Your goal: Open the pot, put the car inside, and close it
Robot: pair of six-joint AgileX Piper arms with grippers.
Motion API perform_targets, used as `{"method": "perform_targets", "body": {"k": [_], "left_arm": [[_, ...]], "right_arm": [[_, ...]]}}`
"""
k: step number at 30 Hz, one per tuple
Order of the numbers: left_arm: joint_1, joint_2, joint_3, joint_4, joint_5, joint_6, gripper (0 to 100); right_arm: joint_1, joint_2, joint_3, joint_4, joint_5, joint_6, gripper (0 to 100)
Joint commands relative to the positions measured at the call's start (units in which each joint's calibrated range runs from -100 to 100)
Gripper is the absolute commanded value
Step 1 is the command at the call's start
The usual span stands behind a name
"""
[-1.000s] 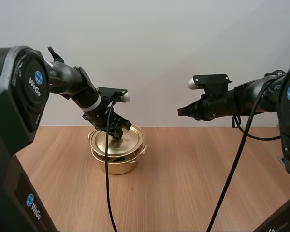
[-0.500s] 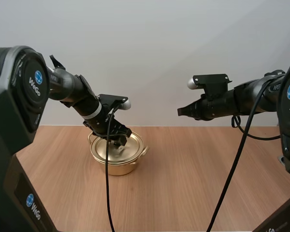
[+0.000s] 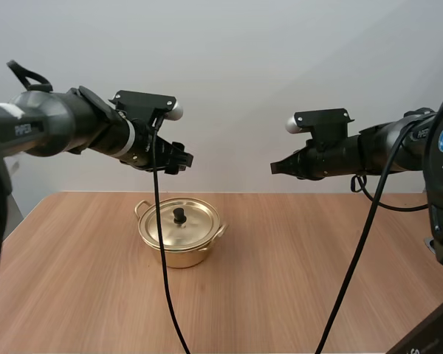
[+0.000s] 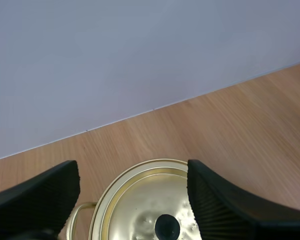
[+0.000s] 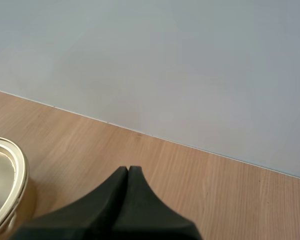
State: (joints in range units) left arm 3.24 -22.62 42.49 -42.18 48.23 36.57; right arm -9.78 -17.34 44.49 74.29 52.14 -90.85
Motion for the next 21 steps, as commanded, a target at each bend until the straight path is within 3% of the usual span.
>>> {"method": "perform_targets", "body": {"k": [1,5,8,10,13,15,17,21], "left_arm": [[1.26,-25.73,13.33,-38.85,-2.68,32.18,100],[4.27,-41.06,23.54,-39.0,-14.42,27.62,100],[6.98,-49.46,31.15,-38.5,-27.0,22.31,100],[7.01,-49.47,35.15,-34.73,-34.34,22.42,100],[7.01,-49.35,40.18,-30.04,-31.58,22.42,100],[7.01,-49.35,41.79,-30.56,-30.0,22.32,100],[5.82,-49.06,41.89,-32.41,-32.7,22.19,100],[-0.03,-47.99,42.56,-36.71,-52.69,21.8,100]], "right_arm": [[0.03,-0.05,0.06,1.87,0.04,-0.97,0],[0.03,-0.43,0.06,4.56,0.83,-1.69,0],[0.03,-1.82,1.64,9.47,1.86,-6.49,0],[-0.16,-3.63,3.79,14.06,4.76,-9.15,0],[-1.37,-6.66,7.89,19.11,10.11,-9.15,0],[-2.7,-8.77,11.23,23.58,12.96,-9.15,0],[-4.3,-10.63,15.17,25.71,16.94,-9.15,0],[-8.36,-14.74,21.37,25.71,25.35,-9.15,0]]}}
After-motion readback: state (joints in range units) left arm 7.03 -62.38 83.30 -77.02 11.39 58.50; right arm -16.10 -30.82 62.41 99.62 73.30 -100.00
